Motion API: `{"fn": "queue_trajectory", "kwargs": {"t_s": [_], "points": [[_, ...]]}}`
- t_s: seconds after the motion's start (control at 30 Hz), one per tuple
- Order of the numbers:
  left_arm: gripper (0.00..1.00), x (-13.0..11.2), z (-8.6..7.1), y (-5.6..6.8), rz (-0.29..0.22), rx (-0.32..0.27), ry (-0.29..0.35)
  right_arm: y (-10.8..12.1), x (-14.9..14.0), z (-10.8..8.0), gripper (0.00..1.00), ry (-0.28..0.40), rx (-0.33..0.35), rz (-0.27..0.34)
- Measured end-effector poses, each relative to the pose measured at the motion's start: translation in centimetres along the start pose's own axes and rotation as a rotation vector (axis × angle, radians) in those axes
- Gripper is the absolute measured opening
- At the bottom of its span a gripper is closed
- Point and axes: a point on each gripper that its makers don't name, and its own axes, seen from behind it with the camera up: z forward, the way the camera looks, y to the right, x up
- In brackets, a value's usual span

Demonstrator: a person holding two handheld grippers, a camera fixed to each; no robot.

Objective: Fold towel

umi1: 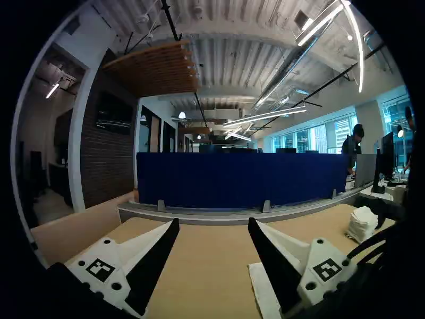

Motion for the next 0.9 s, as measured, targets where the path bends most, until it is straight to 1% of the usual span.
{"fn": "queue_trajectory", "kwargs": {"t_s": [0.07,0.2,0.27,0.37,0.6,0.77,0.9], "points": [[0.96,1.2,0.0,0.2,0.004,-0.003,-0.005,0.1,1.4,-0.1,1.0,0.001,0.001,-0.004],[0.96,1.7,0.3,0.7,0.008,-0.013,-0.049,0.3,2.7,0.2,1.0,-0.022,0.01,-0.01],[0.96,1.9,0.4,1.1,0.014,-0.026,-0.075,0.3,3.1,0.5,1.0,-0.036,0.02,-0.015],[0.96,2.0,0.3,2.4,0.024,-0.068,-0.112,-0.3,3.1,0.8,1.0,-0.063,0.066,-0.034],[0.96,0.5,-0.3,5.3,0.068,-0.204,-0.219,-3.2,1.6,0.7,1.0,-0.17,0.237,-0.075],[0.96,-1.5,-1.1,8.1,0.094,-0.337,-0.308,-5.8,0.2,-0.2,1.0,-0.269,0.373,-0.114],[0.96,-3.3,-1.6,10.4,0.127,-0.451,-0.379,-7.7,-1.2,-1.2,1.0,-0.358,0.466,-0.146]]}}
